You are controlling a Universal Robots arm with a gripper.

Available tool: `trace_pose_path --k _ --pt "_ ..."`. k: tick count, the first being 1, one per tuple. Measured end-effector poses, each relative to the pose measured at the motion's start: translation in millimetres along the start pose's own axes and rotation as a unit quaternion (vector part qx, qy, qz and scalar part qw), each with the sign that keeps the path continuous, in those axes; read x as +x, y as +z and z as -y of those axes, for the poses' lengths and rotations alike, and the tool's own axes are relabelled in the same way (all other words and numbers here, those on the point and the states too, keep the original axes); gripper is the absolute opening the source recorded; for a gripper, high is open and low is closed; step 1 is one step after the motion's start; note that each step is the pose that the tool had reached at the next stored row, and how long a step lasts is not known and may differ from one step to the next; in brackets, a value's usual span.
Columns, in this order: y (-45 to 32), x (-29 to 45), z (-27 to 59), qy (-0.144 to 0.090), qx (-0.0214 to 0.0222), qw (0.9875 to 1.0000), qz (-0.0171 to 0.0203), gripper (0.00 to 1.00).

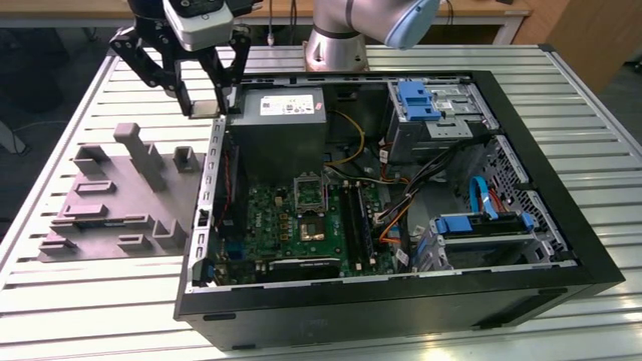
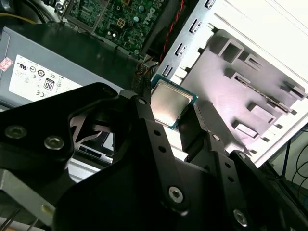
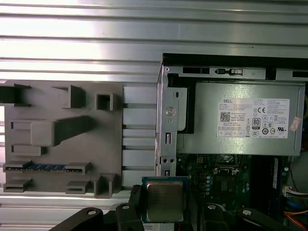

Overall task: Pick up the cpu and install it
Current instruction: 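Pick up the cpu and move it towards the insertion slot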

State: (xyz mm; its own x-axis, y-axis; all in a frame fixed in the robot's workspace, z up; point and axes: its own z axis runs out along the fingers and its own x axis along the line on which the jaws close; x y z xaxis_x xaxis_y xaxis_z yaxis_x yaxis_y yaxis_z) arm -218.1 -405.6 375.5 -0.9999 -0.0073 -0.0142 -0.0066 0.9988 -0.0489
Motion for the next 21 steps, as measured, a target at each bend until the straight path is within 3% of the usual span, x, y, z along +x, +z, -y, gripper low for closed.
trace_pose_path --k 21 --pt "1.2 -10.7 0.0 0.0 0.0 1.0 0.0 0.47"
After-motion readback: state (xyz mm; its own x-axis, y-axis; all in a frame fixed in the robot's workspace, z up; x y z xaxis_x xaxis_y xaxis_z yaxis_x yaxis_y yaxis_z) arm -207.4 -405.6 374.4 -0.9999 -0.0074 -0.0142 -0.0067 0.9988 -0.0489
